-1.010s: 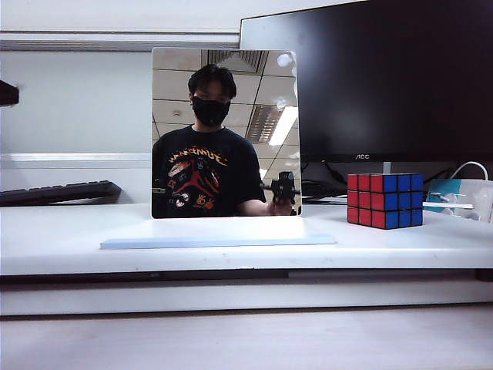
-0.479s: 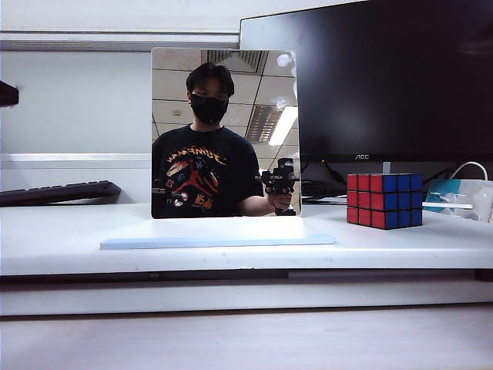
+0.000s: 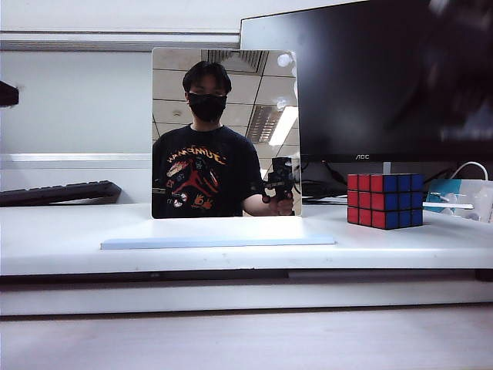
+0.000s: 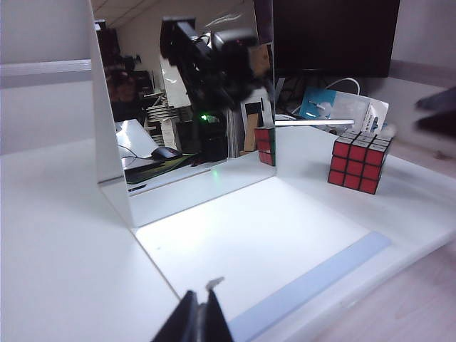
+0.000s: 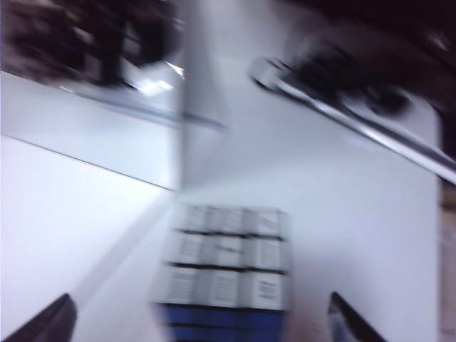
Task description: Move the the Rubik's Cube near the mirror.
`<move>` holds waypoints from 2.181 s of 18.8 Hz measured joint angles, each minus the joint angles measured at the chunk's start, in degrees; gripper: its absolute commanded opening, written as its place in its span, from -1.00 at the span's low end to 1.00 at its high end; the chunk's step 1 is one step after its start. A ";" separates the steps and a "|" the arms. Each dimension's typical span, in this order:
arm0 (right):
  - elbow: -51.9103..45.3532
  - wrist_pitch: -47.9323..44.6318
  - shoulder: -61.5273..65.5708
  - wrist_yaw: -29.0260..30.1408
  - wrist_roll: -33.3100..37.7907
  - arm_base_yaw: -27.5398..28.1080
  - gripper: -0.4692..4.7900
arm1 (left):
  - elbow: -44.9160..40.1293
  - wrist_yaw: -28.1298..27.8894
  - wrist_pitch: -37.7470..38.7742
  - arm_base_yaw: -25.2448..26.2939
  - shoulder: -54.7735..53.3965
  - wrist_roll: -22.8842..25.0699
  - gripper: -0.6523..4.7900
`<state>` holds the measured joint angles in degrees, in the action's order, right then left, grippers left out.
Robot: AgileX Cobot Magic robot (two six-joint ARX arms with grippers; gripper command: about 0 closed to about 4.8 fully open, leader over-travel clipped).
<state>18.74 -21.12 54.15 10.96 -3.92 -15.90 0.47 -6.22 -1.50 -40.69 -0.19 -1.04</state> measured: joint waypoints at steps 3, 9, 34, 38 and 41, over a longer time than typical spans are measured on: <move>0.00 -9.46 11.37 -0.76 -0.22 0.00 1.00 | 0.00 0.00 0.02 0.00 0.00 0.00 -0.68; 0.81 -21.03 23.69 -1.95 -0.11 -0.44 1.00 | 0.00 0.00 0.02 0.00 0.00 0.00 -0.68; 29.64 7.61 34.80 -47.76 24.55 -39.63 -0.85 | 0.00 0.00 0.02 0.00 0.00 0.00 -0.68; 39.69 13.18 42.91 -53.44 26.58 -41.51 -0.85 | 0.00 -0.02 0.02 0.00 0.00 0.00 -0.68; 40.85 15.17 46.51 -53.44 33.24 -41.38 -0.85 | 0.00 -0.02 0.02 0.00 0.00 0.00 -0.68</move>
<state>59.59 -5.96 100.66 -42.48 29.32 -57.28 0.47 -6.24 -1.48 -40.69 -0.19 -1.04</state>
